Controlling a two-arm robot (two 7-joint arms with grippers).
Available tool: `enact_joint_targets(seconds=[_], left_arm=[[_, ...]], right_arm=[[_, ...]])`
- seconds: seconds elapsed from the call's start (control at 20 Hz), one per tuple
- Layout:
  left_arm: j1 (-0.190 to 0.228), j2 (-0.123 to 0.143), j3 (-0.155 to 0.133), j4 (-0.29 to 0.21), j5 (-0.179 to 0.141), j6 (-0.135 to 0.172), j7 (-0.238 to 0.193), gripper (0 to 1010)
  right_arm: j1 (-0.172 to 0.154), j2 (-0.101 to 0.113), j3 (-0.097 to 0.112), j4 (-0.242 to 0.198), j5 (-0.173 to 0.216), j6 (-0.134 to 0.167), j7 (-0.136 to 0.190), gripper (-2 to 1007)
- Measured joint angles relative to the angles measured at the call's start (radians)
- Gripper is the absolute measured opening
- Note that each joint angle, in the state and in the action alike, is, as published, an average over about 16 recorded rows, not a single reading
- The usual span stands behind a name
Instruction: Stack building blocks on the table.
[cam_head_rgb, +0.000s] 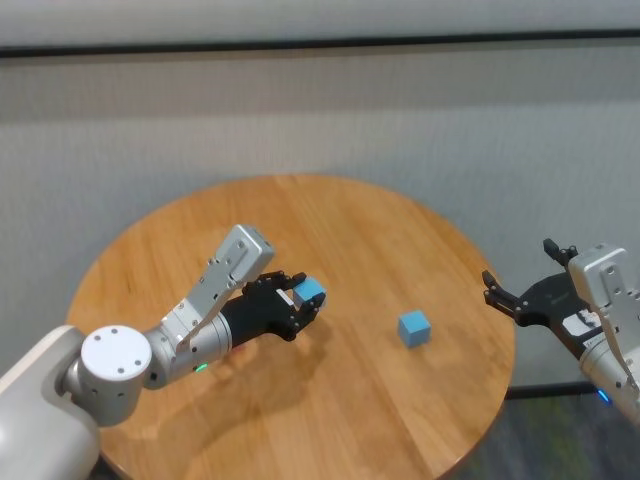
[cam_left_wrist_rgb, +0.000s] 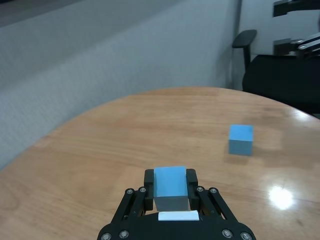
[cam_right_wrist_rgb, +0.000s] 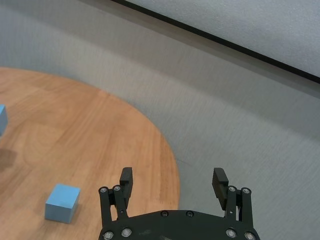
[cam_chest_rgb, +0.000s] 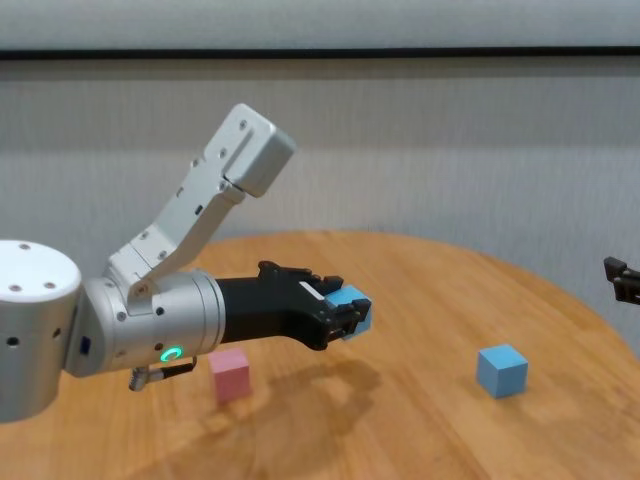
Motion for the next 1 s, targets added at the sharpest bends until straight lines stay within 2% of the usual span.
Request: enact_joint_targets(seconds=[0.55,1.0], left_arm=[[-0.064,-0.069,-0.02,0.164,0.027,-0.024,0.027,390],[-0.099,-0.1,-0.033,0.257,0.044,-0.045,0.025,395]], right_arm=[[0.0,0.0,0.0,0.0,0.0,0.0,0.0,1003],[0.0,0.0,0.0,0.0,0.0,0.0,0.0,1003]])
